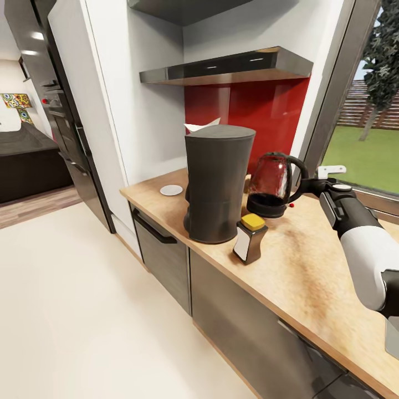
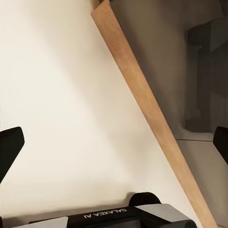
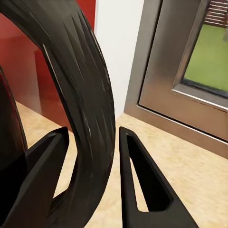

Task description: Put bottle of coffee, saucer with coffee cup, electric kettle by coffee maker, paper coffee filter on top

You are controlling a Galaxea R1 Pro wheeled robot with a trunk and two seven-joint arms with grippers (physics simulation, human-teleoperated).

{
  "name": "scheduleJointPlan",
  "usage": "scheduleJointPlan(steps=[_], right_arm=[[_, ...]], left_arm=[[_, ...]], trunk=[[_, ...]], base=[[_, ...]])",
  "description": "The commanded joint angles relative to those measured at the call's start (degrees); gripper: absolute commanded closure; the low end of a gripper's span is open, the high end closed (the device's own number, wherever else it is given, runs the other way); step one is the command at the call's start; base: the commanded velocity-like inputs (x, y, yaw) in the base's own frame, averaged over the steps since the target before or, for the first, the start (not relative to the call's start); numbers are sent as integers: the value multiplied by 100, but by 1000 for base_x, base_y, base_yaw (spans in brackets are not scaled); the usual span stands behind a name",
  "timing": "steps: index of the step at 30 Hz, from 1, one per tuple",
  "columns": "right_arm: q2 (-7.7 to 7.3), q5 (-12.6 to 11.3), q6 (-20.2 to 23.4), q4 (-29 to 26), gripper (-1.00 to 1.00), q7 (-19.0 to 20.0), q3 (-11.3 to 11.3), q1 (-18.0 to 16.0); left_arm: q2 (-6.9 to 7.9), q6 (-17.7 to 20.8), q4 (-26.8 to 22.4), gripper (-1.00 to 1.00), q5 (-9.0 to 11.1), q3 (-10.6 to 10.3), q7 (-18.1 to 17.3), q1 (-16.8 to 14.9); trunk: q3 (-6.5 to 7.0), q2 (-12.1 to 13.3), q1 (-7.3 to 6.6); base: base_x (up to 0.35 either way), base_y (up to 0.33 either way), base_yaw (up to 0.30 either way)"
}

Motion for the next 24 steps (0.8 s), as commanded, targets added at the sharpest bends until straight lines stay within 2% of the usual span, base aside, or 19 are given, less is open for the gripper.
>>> scheduleJointPlan(steps=[1,12,16,24], right_arm=[[4,56,30,-13,100,36,-35,-4],[4,56,30,-12,100,36,-40,-4],[4,56,30,-11,100,36,-42,-4],[4,56,30,-14,100,36,-42,-4]], left_arm=[[1,-40,4,-100,30,-48,-9,-4],[1,-40,-1,-100,30,-50,-17,-4],[1,-40,-1,-100,30,-49,-17,-4],[1,-40,-1,-100,30,-48,-18,-4]], trunk=[[-5,-3,0],[-5,-3,0],[-77,-164,88],[-77,-164,88]], base=[[0,0,1],[0,0,0],[0,0,0],[0,0,0]])
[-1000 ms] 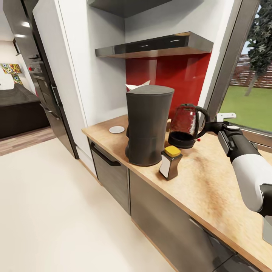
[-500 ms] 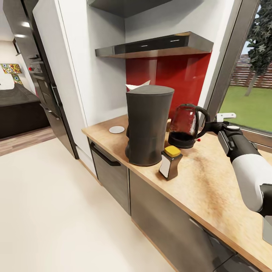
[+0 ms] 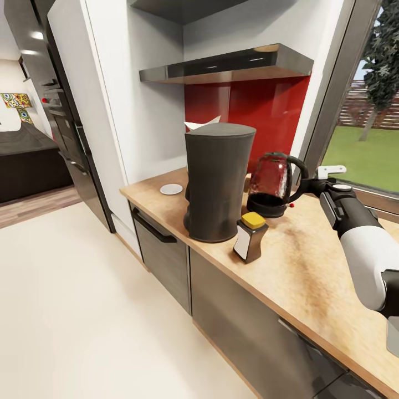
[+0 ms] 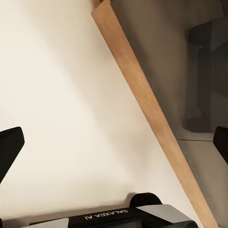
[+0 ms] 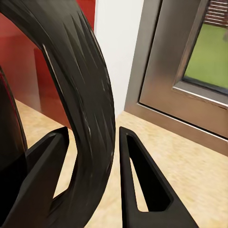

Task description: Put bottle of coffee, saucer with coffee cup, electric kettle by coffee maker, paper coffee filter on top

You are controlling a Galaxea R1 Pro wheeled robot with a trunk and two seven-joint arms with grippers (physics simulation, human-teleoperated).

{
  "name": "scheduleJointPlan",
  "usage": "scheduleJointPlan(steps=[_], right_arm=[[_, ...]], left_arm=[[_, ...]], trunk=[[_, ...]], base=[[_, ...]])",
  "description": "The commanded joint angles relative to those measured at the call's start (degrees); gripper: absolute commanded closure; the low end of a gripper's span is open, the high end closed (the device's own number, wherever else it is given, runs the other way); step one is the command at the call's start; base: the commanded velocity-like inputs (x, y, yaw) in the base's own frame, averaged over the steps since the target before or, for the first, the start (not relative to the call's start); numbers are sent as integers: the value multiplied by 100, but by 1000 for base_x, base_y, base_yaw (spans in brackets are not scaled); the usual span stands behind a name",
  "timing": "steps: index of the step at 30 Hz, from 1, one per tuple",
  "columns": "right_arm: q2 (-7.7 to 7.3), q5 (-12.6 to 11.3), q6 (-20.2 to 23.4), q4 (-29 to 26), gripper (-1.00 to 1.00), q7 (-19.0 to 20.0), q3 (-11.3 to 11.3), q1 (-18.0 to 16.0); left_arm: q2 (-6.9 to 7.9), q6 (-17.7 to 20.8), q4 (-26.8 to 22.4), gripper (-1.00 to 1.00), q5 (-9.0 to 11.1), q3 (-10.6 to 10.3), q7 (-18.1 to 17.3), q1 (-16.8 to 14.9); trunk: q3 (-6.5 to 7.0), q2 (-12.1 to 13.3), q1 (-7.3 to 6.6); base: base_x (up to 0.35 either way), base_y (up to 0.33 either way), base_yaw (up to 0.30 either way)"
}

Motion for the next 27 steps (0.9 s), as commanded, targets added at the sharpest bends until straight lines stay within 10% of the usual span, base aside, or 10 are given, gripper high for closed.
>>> scheduleJointPlan(steps=[1,27], right_arm=[[4,56,30,-13,100,36,-36,-4],[4,56,30,-15,100,36,-36,-4]], left_arm=[[1,-40,5,-100,30,-48,-9,-4],[1,-40,5,-100,30,-48,-9,-4]], trunk=[[-5,-3,0],[-5,-3,0]], base=[[0,0,0],[0,0,28]])
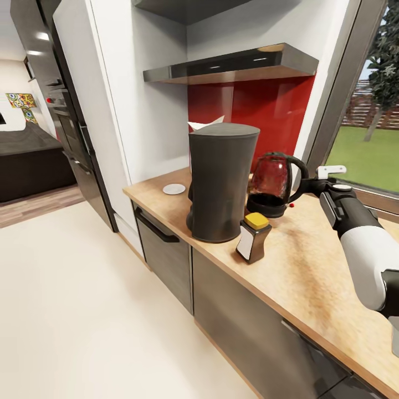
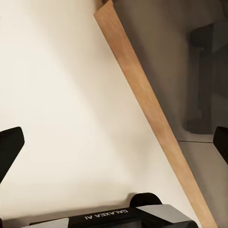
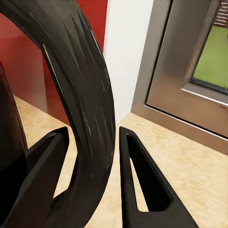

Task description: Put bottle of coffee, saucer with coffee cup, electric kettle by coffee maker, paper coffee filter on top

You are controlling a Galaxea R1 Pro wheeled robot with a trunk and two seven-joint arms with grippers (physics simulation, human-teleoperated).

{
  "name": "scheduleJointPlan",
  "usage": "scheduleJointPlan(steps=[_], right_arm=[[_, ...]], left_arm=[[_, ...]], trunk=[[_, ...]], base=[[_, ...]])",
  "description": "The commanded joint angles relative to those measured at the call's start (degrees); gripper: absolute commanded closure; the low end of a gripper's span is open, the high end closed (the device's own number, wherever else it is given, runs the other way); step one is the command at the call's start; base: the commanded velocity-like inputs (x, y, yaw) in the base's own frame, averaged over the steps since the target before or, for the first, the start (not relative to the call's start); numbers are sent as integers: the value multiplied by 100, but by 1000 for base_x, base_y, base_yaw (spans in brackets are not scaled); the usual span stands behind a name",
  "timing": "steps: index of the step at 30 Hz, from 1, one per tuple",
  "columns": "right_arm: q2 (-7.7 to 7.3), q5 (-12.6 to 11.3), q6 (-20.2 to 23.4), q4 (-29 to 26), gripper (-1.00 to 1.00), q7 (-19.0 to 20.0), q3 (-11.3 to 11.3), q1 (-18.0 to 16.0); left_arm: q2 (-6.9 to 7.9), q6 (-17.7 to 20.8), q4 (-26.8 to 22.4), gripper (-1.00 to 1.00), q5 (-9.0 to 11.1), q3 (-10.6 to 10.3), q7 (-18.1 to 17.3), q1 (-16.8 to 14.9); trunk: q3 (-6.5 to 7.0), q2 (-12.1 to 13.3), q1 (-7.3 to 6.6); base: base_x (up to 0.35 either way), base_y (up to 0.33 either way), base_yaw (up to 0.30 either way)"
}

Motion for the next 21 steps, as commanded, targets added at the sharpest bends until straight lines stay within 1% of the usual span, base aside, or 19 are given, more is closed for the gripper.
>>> scheduleJointPlan(steps=[1,21], right_arm=[[4,56,30,-15,100,36,-35,-4],[4,56,30,-12,100,36,-35,-4]], left_arm=[[1,-40,5,-100,30,-48,-9,-4],[1,-40,5,-100,30,-48,-9,-4]], trunk=[[-5,-3,0],[-5,-3,0]], base=[[0,0,5],[0,0,0]])
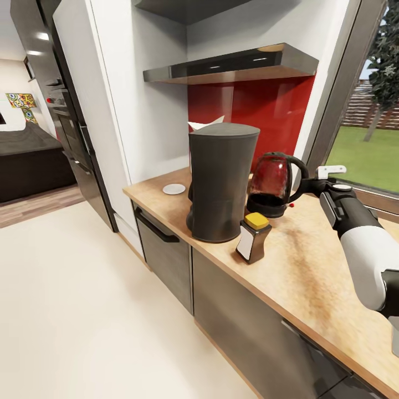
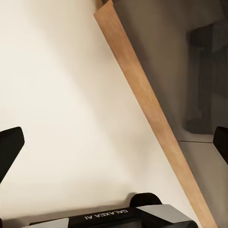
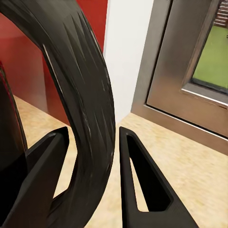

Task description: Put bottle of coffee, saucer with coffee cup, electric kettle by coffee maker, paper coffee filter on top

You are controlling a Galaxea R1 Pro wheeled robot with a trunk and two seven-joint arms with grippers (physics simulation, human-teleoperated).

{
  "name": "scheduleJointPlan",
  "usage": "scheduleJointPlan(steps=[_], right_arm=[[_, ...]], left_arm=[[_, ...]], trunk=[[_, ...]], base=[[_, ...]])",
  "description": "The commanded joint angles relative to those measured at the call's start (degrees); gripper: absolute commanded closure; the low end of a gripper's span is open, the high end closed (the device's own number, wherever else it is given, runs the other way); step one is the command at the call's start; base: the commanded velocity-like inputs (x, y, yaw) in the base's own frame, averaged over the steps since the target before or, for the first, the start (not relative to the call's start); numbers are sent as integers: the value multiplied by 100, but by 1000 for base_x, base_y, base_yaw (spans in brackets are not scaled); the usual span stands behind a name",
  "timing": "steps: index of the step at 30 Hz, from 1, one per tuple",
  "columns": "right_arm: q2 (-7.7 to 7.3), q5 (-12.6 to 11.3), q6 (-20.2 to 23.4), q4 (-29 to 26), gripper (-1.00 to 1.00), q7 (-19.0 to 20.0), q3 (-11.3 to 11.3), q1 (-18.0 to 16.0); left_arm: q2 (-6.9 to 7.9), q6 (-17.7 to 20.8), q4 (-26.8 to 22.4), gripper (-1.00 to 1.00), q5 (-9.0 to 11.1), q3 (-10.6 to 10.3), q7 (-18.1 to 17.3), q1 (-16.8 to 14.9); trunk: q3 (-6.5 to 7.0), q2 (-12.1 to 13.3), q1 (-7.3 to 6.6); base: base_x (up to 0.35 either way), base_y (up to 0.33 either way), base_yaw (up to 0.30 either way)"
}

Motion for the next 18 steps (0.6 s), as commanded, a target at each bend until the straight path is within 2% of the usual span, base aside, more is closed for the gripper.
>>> scheduleJointPlan(steps=[1,18], right_arm=[[4,56,30,-15,100,36,-36,-4],[4,56,30,-15,100,36,-36,-4]], left_arm=[[1,-40,5,-100,30,-48,-9,-4],[1,-40,5,-100,30,-48,-9,-4]], trunk=[[-5,-3,0],[-5,-3,0]], base=[[0,0,0],[0,0,0]])
